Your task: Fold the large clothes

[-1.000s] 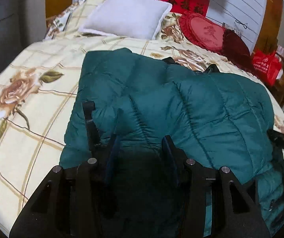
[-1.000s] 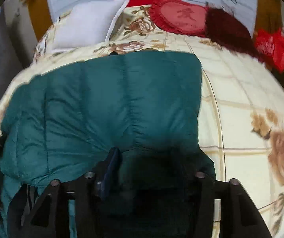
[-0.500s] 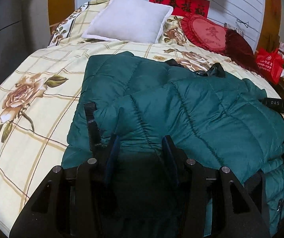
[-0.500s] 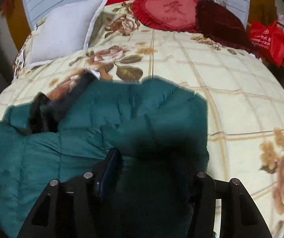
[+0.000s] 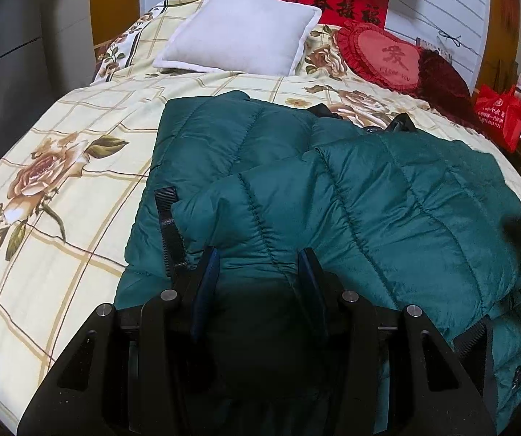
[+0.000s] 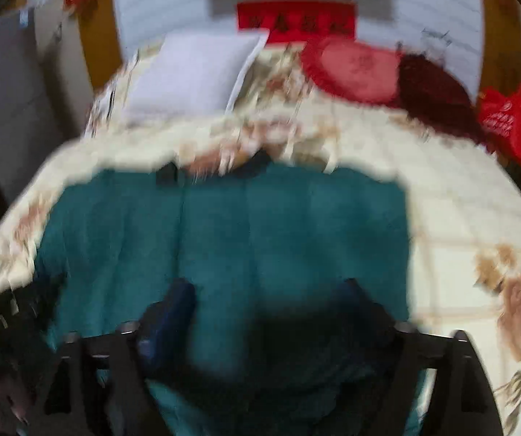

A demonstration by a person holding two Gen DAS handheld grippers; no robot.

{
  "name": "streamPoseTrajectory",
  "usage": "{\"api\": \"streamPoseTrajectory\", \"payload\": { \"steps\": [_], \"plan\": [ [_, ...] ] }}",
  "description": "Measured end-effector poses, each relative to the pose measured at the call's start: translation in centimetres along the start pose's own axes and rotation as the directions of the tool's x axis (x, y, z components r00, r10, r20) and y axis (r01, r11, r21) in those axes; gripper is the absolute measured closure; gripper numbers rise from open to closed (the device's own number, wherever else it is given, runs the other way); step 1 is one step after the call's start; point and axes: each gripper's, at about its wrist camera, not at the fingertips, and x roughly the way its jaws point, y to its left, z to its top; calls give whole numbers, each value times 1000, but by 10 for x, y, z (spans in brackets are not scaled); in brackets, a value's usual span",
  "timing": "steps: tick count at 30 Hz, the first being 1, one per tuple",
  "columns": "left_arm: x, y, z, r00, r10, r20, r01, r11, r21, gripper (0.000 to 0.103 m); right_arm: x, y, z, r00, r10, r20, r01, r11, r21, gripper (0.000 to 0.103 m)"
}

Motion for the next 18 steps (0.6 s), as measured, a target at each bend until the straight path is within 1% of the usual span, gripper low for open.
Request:
{"api": "streamPoseTrajectory", "payload": {
  "steps": [1, 3, 5, 6, 8, 10, 11, 12, 13, 15, 16, 17, 18],
  "plan": [
    [1, -1, 0, 1000, 5, -2, -5, 1000, 5, 57, 10, -2, -7, 999, -10, -34, 10, 1000, 9, 13],
    [1, -3, 1, 1000, 13, -9, -13, 1000, 18, 57, 4, -8, -9, 1000, 4, -22, -3, 999, 54, 13],
    [-2, -1, 7, 999, -3, -45, 4, 999, 35, 57, -14, -13, -7, 999, 0, -40, 4, 995, 98, 13],
    [-11, 4, 10, 998, -23, -66, 25, 999, 33, 57, -30, -15, -9, 999, -2, -33, 5, 994, 105, 13],
    [-33, 16, 10, 996, -73, -56, 74, 997, 7, 57, -61, -20, -16, 1000, -15, 1, 14, 994, 104, 13],
    [-58, 30, 4, 995, -87, -44, 88, 996, 10, 57, -96, -28, -32, 1000, -2, 11, 1, 995, 99, 13],
    [-68, 37, -1, 995, -89, -43, 89, 996, 14, 48, -106, -31, -42, 1000, 10, 4, -10, 995, 102, 13],
    [-77, 43, -7, 995, -86, -45, 87, 996, 20, 35, -119, -35, -55, 1000, 19, -3, -19, 994, 109, 13],
    [-88, 51, -17, 997, -73, -40, 74, 997, 30, 31, -132, -38, -71, 1000, 23, -10, -21, 993, 115, 13],
    [-106, 67, -38, 998, -40, -38, 42, 998, 43, 30, -156, -43, -105, 1000, 14, -18, -12, 994, 111, 13],
    [-111, 74, -47, 998, -22, -55, 24, 999, 36, 30, -162, -44, -117, 1000, 8, -19, -6, 994, 107, 13],
    [-115, 81, -54, 997, 0, -77, 2, 1000, 21, 30, -170, -44, -131, 1000, -1, -20, 3, 995, 104, 13],
    [-119, 90, -62, 995, 16, -98, -18, 1000, -15, 30, -177, -44, -143, 1000, -9, -24, 12, 995, 102, 13]
  ]
}}
